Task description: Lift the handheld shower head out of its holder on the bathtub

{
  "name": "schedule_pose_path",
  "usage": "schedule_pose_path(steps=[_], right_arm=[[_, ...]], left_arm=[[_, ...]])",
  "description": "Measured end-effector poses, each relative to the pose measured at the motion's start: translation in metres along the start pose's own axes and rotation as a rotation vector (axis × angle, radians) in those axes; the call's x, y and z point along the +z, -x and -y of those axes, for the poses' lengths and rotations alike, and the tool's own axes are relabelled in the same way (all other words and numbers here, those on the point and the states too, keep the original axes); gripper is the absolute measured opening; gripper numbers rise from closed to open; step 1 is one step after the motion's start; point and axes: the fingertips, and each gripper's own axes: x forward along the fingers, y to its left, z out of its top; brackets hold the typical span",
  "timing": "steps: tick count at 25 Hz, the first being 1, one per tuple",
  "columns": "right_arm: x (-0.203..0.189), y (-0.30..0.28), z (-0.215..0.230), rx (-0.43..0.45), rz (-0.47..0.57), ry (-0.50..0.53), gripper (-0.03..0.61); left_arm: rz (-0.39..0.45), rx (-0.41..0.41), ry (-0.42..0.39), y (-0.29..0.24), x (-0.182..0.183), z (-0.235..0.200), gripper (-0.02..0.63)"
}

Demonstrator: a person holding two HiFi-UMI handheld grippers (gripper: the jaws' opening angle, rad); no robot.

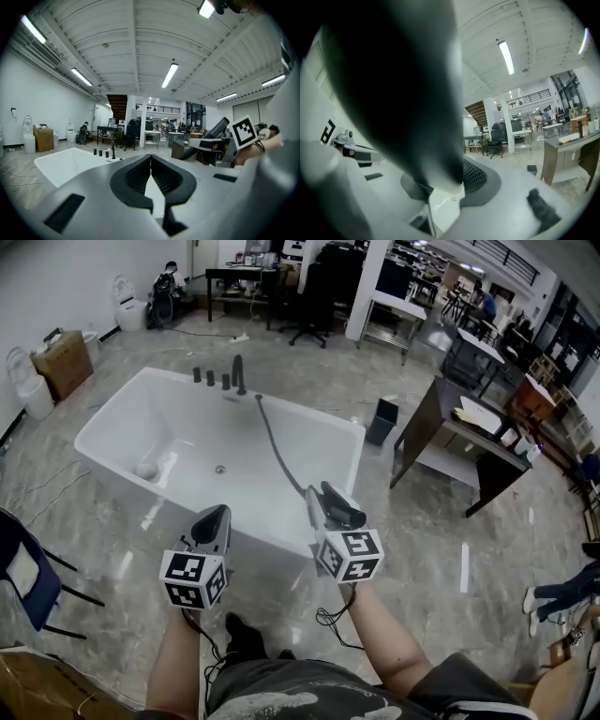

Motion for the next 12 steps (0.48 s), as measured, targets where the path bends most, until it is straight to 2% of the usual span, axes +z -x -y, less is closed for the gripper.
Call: schedule_pose_path(steps=[12], right_arm=[[-0.0055, -0.0022, 0.001, -0.006, -0.022, 0.001, 0.121]], left_arm=[[-0.004, -0.007, 0.002, -0.0055, 0.0015, -0.0012, 0.015]])
